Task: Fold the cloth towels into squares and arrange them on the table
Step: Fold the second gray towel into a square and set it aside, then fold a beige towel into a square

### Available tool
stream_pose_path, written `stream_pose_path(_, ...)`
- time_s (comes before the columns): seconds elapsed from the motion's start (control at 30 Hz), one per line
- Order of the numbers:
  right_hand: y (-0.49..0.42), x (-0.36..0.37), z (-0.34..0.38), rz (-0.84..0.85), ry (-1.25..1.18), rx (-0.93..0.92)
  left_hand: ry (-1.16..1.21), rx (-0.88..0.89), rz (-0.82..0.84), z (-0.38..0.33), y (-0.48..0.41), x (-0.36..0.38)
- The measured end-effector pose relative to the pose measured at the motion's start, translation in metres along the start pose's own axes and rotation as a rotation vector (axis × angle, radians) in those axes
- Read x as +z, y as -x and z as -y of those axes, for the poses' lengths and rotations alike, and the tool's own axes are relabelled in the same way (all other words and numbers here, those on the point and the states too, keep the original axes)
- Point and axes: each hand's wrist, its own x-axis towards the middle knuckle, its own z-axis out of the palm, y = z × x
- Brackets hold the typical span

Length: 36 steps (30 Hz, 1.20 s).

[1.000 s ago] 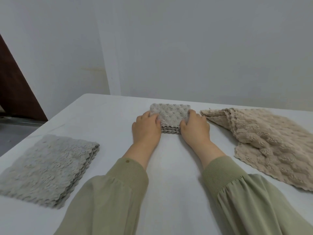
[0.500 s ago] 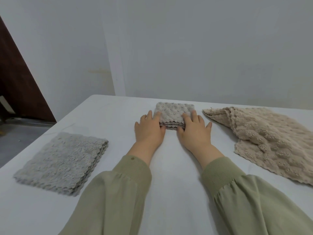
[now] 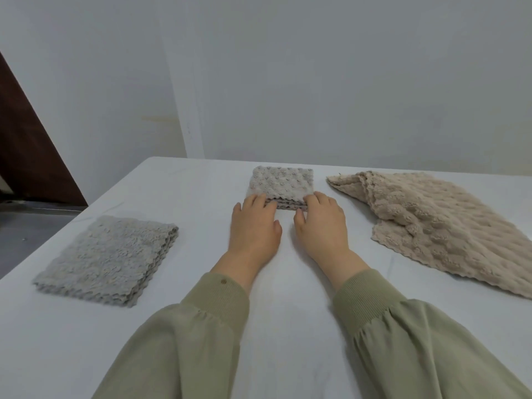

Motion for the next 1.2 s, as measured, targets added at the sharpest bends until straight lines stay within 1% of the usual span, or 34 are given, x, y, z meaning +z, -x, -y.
stream_pose_path(0.07, 0.010, -0.008, -0.004, -0.070, -0.019, 0.004, 0.068, 0.030, -0.062, -0.014, 0.011, -0.006)
stream_pose_path(0.1, 0.015, -0.013, -0.006, -0.093, -0.020, 0.010, 0.106, 0.034, -0.065, -0.022, 0.017, -0.008)
stream_pose_path(0.17, 0.027, -0.019, -0.011, -0.123, -0.014, 0.014, 0.145, 0.030, -0.029, -0.035, 0.030, -0.010)
stream_pose_path(0.27, 0.044, -0.028, -0.022, -0.183, -0.003, 0.008, 0.142, 0.009, -0.002, -0.049, 0.044, -0.013)
stream_pose_path(0.4, 0.060, -0.044, -0.043, -0.081, 0.096, 0.094, 0.163, 0.005, 0.019, -0.065, 0.061, -0.017)
stream_pose_path(0.6, 0.078, -0.067, -0.083, -0.078, 0.175, 0.187, 0.141, 0.024, 0.027, -0.075, 0.079, -0.020)
stream_pose_path(0.73, 0.077, -0.071, -0.093, 0.041, 0.164, 0.273, 0.090, 0.021, 0.039, -0.075, 0.087, -0.023)
stream_pose_path(0.97, 0.071, -0.073, -0.091, 0.021, 0.330, 0.289, -0.006, 0.050, 0.080, -0.079, 0.102, -0.032)
stream_pose_path(1.2, 0.073, -0.073, -0.092, -0.023, 0.343, 0.311, -0.043, 0.080, 0.126, -0.078, 0.111, -0.035)
